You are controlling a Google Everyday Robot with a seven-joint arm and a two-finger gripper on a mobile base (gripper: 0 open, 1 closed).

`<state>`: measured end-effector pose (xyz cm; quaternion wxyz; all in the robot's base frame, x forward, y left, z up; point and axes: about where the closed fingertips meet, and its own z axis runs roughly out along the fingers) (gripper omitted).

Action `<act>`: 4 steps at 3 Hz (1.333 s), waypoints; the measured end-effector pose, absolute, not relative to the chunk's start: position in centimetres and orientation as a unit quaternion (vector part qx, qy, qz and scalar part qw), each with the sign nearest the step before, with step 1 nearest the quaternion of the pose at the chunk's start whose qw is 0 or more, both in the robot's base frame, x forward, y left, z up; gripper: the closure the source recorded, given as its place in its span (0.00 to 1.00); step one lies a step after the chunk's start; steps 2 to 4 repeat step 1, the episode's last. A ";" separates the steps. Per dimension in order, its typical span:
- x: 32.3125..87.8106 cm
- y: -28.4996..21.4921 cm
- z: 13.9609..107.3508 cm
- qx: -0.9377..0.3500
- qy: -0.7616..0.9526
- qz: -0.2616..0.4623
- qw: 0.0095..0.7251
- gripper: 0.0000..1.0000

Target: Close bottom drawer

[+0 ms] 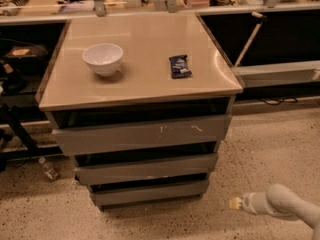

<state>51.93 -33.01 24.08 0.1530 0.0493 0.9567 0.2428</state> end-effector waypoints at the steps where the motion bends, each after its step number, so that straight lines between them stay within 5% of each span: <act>1: 48.8 -32.5 24.6 0.050 0.959 0.246 0.131 0.86; 4: 48.8 -32.5 24.6 0.050 0.959 0.246 0.131 0.86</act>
Offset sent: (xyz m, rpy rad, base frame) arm 0.0000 0.0000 0.0000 0.0000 0.0000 0.0000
